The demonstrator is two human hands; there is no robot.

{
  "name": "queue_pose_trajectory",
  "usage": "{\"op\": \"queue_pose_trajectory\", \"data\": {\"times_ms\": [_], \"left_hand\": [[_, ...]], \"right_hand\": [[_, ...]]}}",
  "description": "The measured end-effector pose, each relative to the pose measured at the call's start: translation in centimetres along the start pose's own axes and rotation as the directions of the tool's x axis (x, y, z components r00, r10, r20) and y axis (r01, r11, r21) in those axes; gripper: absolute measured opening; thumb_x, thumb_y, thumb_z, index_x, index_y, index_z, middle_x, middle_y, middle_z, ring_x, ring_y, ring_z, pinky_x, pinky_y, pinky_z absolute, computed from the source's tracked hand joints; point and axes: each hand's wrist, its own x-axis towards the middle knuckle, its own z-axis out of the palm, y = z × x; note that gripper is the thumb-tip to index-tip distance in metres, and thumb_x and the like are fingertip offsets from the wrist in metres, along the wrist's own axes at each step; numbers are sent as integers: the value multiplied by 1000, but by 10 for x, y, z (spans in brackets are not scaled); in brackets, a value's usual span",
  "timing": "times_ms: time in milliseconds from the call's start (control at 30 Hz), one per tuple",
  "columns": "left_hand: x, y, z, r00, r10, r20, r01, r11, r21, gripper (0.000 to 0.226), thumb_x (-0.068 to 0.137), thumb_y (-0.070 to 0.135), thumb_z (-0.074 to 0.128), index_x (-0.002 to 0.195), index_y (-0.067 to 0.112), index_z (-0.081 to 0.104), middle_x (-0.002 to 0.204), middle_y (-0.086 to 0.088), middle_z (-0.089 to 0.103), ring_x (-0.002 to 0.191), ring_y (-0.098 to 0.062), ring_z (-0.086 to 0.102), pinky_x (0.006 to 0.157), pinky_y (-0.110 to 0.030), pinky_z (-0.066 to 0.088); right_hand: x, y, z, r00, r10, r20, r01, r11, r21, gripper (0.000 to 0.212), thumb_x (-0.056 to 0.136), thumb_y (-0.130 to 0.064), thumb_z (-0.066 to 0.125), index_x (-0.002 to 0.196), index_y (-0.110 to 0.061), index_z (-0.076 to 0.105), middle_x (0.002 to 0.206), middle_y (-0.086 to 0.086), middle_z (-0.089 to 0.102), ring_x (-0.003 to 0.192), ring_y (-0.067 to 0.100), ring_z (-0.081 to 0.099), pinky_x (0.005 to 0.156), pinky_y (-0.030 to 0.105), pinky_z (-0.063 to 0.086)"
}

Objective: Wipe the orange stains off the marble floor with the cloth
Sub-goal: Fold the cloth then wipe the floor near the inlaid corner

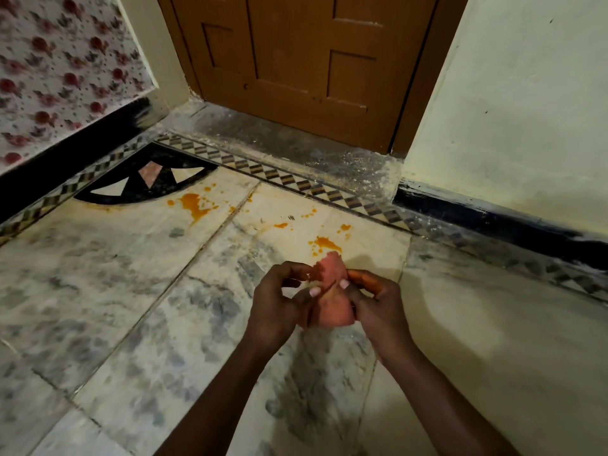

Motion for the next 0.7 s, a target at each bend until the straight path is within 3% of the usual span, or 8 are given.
{"op": "queue_pose_trajectory", "data": {"times_ms": [67, 167, 267, 367, 500, 633, 700], "left_hand": [[-6, -1, 3, 997, 77, 7, -77, 997, 18, 27, 84, 16, 86, 102, 32, 75, 102, 9, 72, 100, -11, 69, 65, -19, 52], [-14, -1, 6, 975, 160, 156, -175, 981, 85, 32, 77, 28, 88, 108, 28, 77, 111, 14, 70, 107, -6, 68, 79, -19, 53], [-18, -1, 10, 940, 249, 231, -290, 943, 165, 53, 71, 20, 96, 120, 21, 75, 121, 8, 67, 114, -1, 63, 88, -7, 44], [-15, 2, 16, 924, 344, 169, -376, 899, 227, 41, 80, 10, 88, 118, 19, 76, 118, 8, 68, 110, 0, 64, 88, -8, 45], [-12, 7, 20, 966, 253, 50, -257, 960, 109, 12, 93, 18, 75, 102, 22, 81, 101, 14, 72, 97, -9, 72, 75, -26, 57], [-9, 9, 22, 984, 176, 24, -177, 984, 34, 11, 97, 10, 73, 100, 16, 83, 96, 9, 74, 90, -9, 72, 67, -17, 53], [-8, 8, 23, 988, 151, 9, -151, 988, 4, 10, 96, 9, 73, 98, 12, 82, 93, 6, 74, 85, -8, 71, 63, -15, 50]], "right_hand": [[6, -4, -4, 999, 33, -32, -32, 999, 13, 14, 94, -8, 76, 100, -20, 80, 93, 7, 82, 91, 28, 79, 82, 57, 65], [15, -12, -9, 992, 91, -88, -85, 994, 67, 20, 90, -7, 80, 106, -15, 72, 88, 22, 78, 84, 38, 79, 77, 66, 63], [20, -18, -11, 982, 148, -121, -131, 982, 138, 25, 88, -13, 85, 103, -20, 66, 90, 28, 75, 85, 41, 78, 77, 67, 63], [21, -25, -13, 970, 227, -83, -204, 953, 225, 22, 91, -12, 82, 100, -14, 62, 97, 27, 78, 86, 40, 79, 80, 59, 65], [15, -34, -14, 968, 250, 20, -244, 923, 297, 6, 99, -4, 67, 95, -4, 63, 94, 21, 80, 90, 40, 79, 73, 41, 65], [6, -32, -17, 969, 182, 165, -226, 922, 313, 14, 100, 2, 59, 94, 4, 71, 107, 24, 79, 104, 41, 77, 94, 49, 61], [2, -32, -19, 972, 135, 193, -191, 930, 315, 15, 98, 1, 62, 93, 2, 76, 108, 22, 79, 104, 38, 77, 92, 47, 61]]}}
